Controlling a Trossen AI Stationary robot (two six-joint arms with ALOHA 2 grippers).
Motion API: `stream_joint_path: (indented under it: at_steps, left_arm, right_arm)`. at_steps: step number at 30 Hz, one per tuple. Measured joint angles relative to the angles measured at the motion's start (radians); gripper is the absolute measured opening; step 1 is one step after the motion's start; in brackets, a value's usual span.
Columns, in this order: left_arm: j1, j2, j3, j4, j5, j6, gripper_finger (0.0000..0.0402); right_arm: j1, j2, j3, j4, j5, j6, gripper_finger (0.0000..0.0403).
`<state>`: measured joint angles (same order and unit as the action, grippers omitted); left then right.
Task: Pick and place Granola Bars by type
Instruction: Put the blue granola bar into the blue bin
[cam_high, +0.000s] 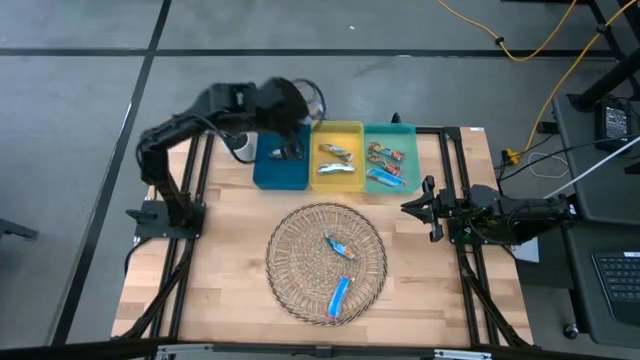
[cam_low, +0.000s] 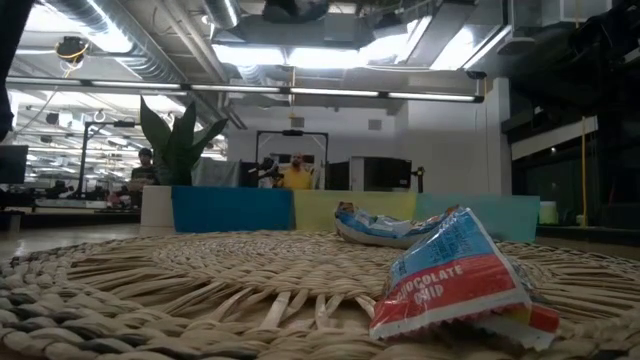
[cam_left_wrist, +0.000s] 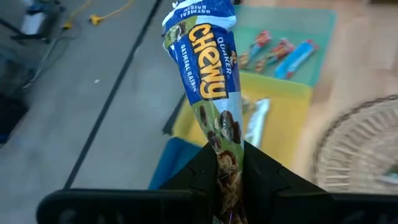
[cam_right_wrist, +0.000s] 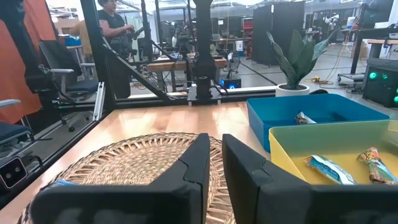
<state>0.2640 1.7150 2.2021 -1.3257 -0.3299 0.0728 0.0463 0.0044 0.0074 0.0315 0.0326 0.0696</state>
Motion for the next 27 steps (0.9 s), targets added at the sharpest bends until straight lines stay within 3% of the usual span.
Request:
stream_joint_path:
  at_steps: [7,12,19,27]
  left_arm:
    - [0.12,-0.037,-0.001,-0.067,0.004,0.027,0.0047]
    - [0.172,-0.036,-0.076,-0.082,0.028,0.065,0.0047]
    - [0.221,-0.036,-0.285,-0.051,0.122,0.132,0.0047]
    - [0.259,-0.069,-0.587,0.17,0.198,0.179,0.0047]
  right_arm:
    - [0.0,0.0,0.0,0.0,0.0,0.0,0.0049]
    - [0.0,0.0,0.0,0.0,0.0,0.0,0.0049]
    - [0.0,0.0,0.0,0.0,0.0,0.0,0.0049]
    - [0.0,0.0,0.0,0.0,0.0,0.0,0.0049]
